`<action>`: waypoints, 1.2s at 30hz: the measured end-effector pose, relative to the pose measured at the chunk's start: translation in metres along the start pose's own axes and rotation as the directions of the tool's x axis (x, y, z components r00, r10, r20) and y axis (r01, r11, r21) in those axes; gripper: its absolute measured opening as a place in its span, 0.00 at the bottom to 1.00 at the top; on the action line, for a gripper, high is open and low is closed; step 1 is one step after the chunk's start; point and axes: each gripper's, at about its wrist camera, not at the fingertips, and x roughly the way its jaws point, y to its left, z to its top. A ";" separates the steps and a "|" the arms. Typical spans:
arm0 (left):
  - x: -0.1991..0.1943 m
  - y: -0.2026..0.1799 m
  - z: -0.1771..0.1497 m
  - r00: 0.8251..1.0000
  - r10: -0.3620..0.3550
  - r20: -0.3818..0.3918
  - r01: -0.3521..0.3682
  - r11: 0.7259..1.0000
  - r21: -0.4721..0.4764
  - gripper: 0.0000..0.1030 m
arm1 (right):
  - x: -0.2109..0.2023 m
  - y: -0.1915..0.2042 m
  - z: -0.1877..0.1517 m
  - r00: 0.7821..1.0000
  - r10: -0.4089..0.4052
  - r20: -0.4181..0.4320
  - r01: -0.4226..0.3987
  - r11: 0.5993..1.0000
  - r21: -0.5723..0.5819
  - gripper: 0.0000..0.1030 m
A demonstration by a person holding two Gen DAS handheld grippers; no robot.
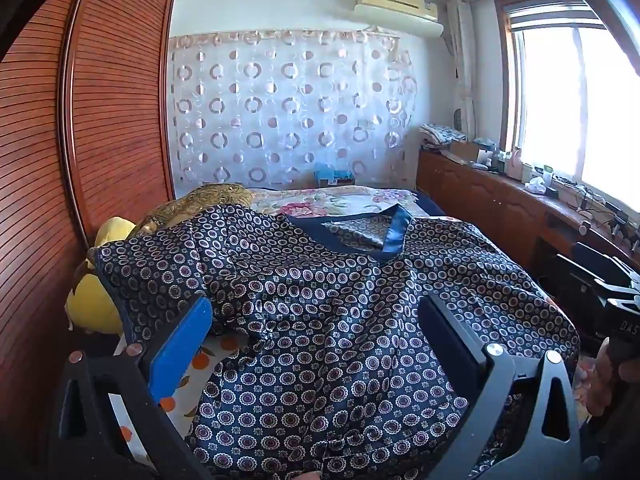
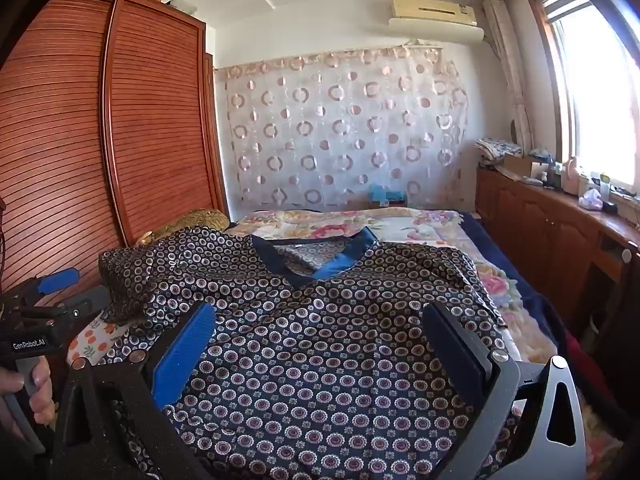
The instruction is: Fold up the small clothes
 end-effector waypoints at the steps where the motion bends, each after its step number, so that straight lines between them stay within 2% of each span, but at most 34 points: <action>1: 0.001 0.000 0.000 1.000 -0.003 0.000 0.003 1.000 0.000 1.00 | 0.000 0.000 0.000 1.000 0.001 0.002 -0.001 1.000 -0.005 1.00; 9: 0.002 0.010 0.000 1.000 0.002 0.010 -0.002 1.000 0.004 1.00 | 0.002 -0.002 0.000 1.000 0.013 -0.001 -0.013 1.000 0.000 1.00; 36: -0.004 0.004 0.001 0.999 0.029 0.024 -0.029 0.999 0.014 1.00 | -0.002 0.002 0.000 1.000 0.001 0.021 -0.001 1.000 -0.003 1.00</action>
